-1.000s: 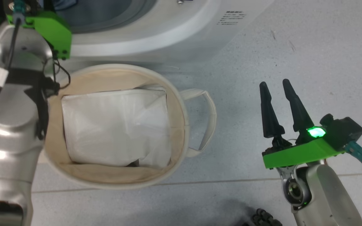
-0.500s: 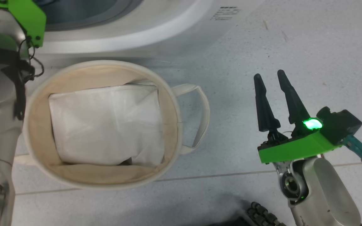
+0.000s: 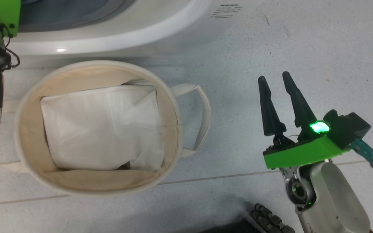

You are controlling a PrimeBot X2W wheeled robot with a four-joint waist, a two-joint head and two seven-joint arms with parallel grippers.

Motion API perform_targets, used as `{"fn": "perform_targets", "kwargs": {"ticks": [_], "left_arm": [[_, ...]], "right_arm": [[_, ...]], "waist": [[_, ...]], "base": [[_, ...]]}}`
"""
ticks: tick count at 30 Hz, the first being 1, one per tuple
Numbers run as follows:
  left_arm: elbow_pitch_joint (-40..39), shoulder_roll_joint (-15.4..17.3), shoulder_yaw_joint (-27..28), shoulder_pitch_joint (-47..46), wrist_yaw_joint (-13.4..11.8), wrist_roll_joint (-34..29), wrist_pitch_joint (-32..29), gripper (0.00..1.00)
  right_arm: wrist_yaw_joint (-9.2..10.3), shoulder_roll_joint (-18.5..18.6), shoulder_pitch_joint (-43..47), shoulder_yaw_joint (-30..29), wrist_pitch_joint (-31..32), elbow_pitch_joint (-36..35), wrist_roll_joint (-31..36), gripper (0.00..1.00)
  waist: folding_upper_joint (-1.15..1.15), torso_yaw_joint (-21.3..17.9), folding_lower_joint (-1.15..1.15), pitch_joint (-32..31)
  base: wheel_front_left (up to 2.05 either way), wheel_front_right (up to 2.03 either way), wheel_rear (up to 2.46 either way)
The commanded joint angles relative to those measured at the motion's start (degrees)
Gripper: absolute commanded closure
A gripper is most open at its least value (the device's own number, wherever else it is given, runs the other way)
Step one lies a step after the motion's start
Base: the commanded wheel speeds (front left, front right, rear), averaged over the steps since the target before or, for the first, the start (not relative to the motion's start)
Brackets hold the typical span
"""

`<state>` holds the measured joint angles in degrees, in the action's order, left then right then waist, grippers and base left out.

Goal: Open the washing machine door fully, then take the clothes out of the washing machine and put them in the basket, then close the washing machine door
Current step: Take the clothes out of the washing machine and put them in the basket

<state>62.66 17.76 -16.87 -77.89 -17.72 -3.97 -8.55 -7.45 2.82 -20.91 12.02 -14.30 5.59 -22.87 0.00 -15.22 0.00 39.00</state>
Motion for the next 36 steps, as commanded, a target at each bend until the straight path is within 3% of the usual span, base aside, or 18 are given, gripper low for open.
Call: {"fn": "perform_targets", "kwargs": {"ticks": [1,8,9,10,17,24,31,36], "left_arm": [[-0.91,2.77,0.93,-1.97,-0.61,0.13,-0.52,0.0],[2.12,2.3,0.91,-3.43,-0.43,1.26,-0.52,0.03],[2.47,2.22,0.81,-3.53,-0.31,1.36,-0.42,0.85],[2.78,2.14,0.72,-3.65,-0.21,1.46,-0.29,1.0],[3.77,1.35,0.32,-4.17,0.09,2.37,2.29,1.0],[2.3,-0.1,0.97,-2.59,0.71,4.64,10.0,1.0],[-1.96,-2.57,2.61,1.6,1.06,8.09,20.92,1.0],[-10.42,-3.09,3.97,7.22,2.51,10.5,23.45,1.0]], "right_arm": [[-0.03,0.06,0.28,0.97,-0.7,-1.69,-0.07,0.0],[-0.03,0.06,-0.07,0.97,-0.7,-1.91,-0.01,0.0],[-0.03,0.06,-0.07,0.94,-0.7,-1.97,0.02,0.0],[-0.03,0.06,-0.09,0.9,-0.7,-2.04,0.04,0.0],[-0.03,0.06,-0.06,0.81,-0.7,-2.45,0.32,0.0],[-0.03,0.06,0.29,0.76,-0.7,-2.6,0.51,0.0],[-0.03,0.06,1.1,0.67,-0.7,-2.64,1.03,0.0],[-0.03,0.06,1.76,1.06,-0.7,-2.43,1.79,0.0]], "waist": [[0.0,0.0,0.0,0.04],[0.0,0.22,0.0,0.42],[0.0,0.29,0.0,0.44],[0.0,0.36,0.0,0.45],[0.0,0.98,0.0,0.09],[0.0,1.45,0.0,-2.07],[0.0,2.46,0.0,-5.62],[0.0,3.31,0.0,-8.96]], "base": [[0.0,0.0,0.0],[0.0,0.0,0.0],[0.0,0.0,0.0],[0.0,0.0,0.0],[0.0,0.0,0.0],[0.0,0.0,0.0],[0.0,0.0,0.0],[0.0,0.0,0.0]]}}
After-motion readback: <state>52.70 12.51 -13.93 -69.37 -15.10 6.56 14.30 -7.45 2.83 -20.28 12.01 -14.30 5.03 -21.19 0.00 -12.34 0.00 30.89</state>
